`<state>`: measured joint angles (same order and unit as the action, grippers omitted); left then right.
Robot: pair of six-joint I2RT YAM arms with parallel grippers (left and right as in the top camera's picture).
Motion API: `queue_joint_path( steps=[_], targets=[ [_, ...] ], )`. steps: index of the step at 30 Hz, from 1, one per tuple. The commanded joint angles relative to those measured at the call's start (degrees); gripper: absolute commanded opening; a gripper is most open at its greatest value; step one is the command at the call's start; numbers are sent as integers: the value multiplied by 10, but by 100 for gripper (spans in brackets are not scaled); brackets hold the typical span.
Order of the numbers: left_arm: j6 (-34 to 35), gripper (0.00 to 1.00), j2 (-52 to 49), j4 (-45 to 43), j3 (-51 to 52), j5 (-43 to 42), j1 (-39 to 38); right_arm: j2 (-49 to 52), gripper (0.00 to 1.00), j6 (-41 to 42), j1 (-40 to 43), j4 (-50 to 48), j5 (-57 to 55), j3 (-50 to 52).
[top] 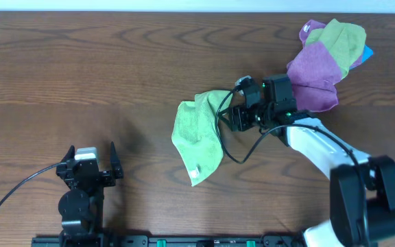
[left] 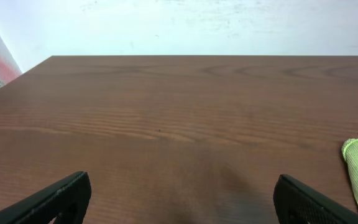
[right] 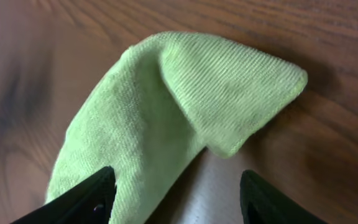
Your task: Fold the cloth
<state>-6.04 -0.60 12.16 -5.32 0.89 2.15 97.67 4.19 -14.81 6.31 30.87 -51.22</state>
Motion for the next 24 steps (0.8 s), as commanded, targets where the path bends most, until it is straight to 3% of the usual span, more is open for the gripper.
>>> queue_joint_path(
  steps=[1, 16, 22, 24],
  targets=[
    [-4, 95, 3, 21, 10, 10, 2, 30, 63, 16, 14, -14, 11, -3],
    [-4, 96, 3, 21, 10, 10, 2, 90, 63, 68, 49, -126, 50, -5],
    [-4, 95, 3, 21, 10, 10, 2, 118, 56, 117, 49, -196, 97, -6],
    [-4, 95, 3, 21, 10, 10, 2, 125, 50, 126, 49, -198, 102, -11]
  ],
)
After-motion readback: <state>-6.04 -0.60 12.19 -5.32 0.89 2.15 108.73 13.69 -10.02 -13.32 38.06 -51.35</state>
